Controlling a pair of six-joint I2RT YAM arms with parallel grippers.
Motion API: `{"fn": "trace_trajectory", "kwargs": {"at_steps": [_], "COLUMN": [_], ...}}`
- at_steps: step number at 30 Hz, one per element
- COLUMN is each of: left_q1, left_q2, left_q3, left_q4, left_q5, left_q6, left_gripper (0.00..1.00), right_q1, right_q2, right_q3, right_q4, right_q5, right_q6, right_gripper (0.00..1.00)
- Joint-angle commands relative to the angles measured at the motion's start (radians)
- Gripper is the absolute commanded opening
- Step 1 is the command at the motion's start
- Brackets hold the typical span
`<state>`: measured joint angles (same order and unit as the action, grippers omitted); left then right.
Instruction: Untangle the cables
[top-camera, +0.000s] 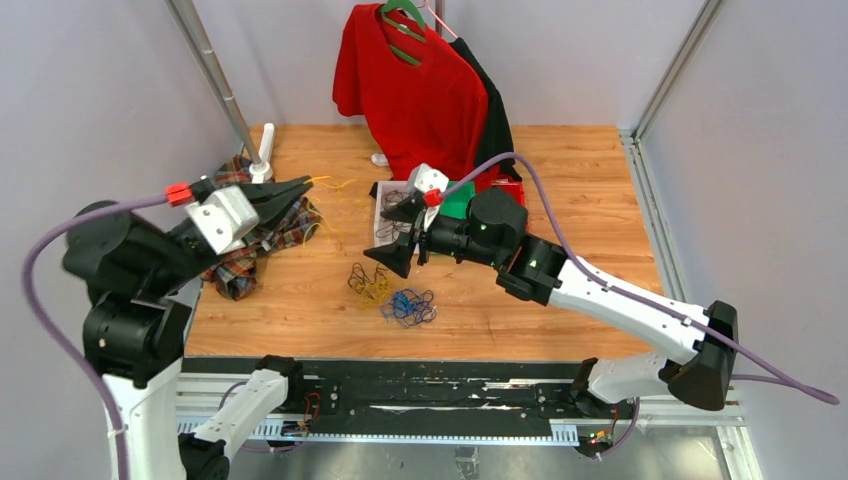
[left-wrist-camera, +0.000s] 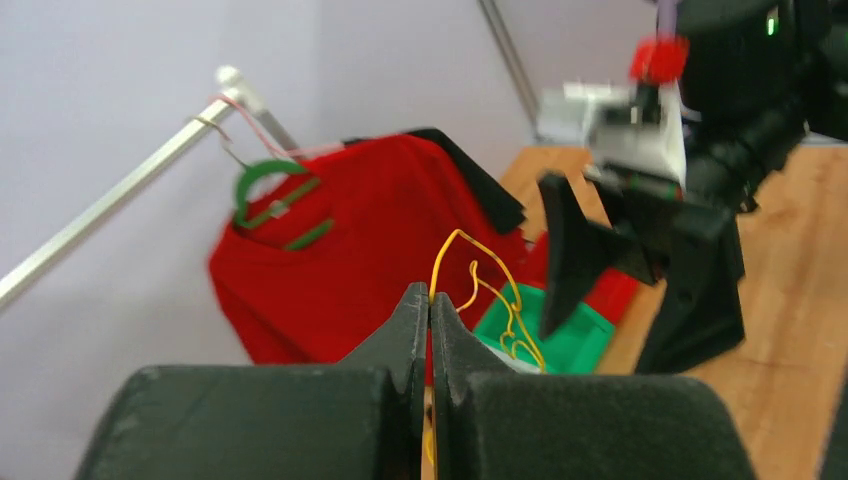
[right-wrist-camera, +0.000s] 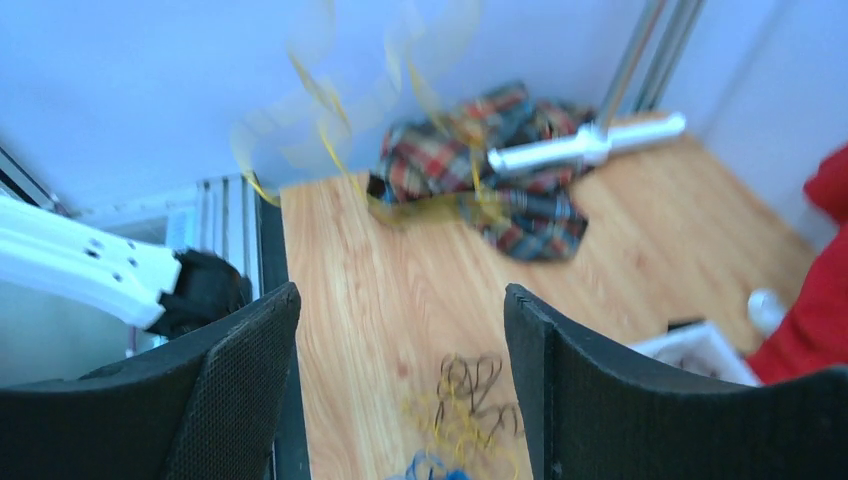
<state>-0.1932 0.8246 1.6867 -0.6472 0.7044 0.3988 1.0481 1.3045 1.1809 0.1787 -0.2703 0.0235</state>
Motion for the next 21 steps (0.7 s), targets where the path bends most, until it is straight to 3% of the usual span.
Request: {"fn": "trace_trajectory", "kwargs": {"at_steps": [1,13,15,18,19,21], "left_q1": [-0.006,-0.006,-0.006,-0.006,-0.006,-0.006], "left_q2": [-0.014,-0.033,-0.036,-0.039,-0.039,-0.040], "left_q3": [-0.088,-0.171,-0.173,-0.181,-0.185,-0.195], "left_q4": [-0.009,0.005,0.004,0.004,0.005,0.005], "left_q5": [0.133,0.166,0.167,0.168,0.162,0.148], "left_q6": [-0.114,-0.175,-0.176,-0.180,-0.181,-0.184], "left_gripper": [0.00,0.00,0.00,0.00,0.00,0.00], "right_q1": [-0.013,-0.014,-0.014,-0.014,-0.014,-0.015], "right_q2": [-0.008,0.092,0.118,0.158,0.168,0.175], "right_q3": [0.099,0.194,0.227,0.284,0.295,0.304], "right_q4": [-0.024,0.067,0.054,0.018,0.009,-0.004], "right_q5": [-0.085,-0.167,-0.170,-0.179,-0.184,-0.168], "right_q6": [-0.041,-0.029,-0.035,-0.028,-0.024,-0.022], "right_gripper": [0.74,0.75,0.71,0.56,0.46,0.09]}}
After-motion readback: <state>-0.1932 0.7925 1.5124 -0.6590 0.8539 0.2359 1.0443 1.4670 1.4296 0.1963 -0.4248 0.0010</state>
